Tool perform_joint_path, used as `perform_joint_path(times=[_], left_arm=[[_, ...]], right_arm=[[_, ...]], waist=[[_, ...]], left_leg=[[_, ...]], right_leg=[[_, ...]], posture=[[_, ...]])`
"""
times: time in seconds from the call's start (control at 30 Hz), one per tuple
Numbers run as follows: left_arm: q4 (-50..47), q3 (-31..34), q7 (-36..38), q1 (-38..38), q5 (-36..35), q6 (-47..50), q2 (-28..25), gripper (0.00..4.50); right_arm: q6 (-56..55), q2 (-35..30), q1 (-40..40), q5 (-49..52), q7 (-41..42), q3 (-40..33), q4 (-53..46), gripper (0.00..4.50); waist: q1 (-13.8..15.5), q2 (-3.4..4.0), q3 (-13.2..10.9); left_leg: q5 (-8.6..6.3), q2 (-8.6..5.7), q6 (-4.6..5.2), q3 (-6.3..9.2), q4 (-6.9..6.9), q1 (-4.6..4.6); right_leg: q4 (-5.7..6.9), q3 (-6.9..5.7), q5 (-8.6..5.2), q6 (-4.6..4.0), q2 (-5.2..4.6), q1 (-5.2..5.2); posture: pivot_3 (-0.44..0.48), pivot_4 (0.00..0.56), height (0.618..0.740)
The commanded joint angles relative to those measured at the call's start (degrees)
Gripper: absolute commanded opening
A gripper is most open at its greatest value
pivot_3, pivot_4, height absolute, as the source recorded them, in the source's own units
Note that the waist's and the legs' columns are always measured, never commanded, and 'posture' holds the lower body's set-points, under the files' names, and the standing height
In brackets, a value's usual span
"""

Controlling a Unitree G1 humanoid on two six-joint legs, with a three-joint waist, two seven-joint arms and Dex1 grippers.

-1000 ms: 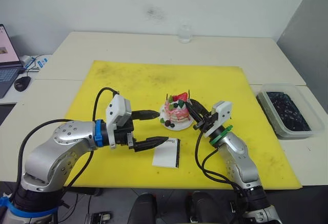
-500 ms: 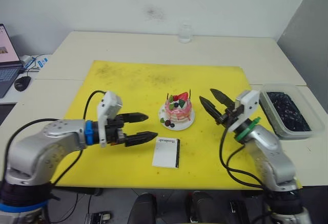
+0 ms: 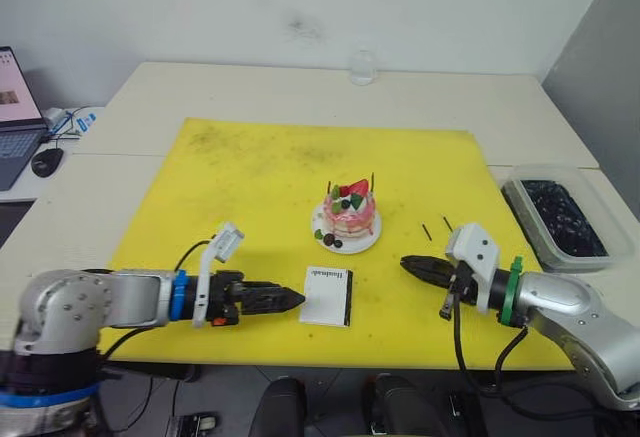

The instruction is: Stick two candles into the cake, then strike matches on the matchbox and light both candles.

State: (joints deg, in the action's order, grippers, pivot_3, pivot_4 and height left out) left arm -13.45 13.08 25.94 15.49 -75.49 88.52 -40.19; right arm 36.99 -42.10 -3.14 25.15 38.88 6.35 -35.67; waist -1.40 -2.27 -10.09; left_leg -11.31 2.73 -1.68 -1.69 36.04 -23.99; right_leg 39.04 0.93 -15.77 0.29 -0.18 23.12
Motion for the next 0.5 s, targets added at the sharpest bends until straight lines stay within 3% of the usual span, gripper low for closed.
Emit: perform_joint_path(times=[0.03, 0.5], left_arm=[[1.9, 1.0, -4.8, 1.5, -2.6, 1.7, 2.1, 4.5], [6.1, -1.0, -12.8, 4.3, -3.1, 3.0, 10.1, 4.5]], right_arm=[[0.9, -0.6, -1.1, -0.9, 0.6, 1.7, -2.2, 0.05], [3.4, 3.5, -9.2, -7.1, 2.1, 14.0, 4.8, 0.05]], waist=[[0.0, 0.0, 0.0], [1.0, -0.03, 0.0]], left_leg=[[0.0, 0.0, 0.0, 0.0, 0.0, -0.02], [0.02, -0.14, 0.03, 0.0, 0.1, 0.07]], right_leg=[[-0.01, 0.0, 0.0, 0.0, 0.01, 0.02], [0.0, 0.02, 0.09, 0.12, -0.02, -0.11]], posture=[[0.0, 0.15, 0.74], [0.0, 0.15, 0.74]])
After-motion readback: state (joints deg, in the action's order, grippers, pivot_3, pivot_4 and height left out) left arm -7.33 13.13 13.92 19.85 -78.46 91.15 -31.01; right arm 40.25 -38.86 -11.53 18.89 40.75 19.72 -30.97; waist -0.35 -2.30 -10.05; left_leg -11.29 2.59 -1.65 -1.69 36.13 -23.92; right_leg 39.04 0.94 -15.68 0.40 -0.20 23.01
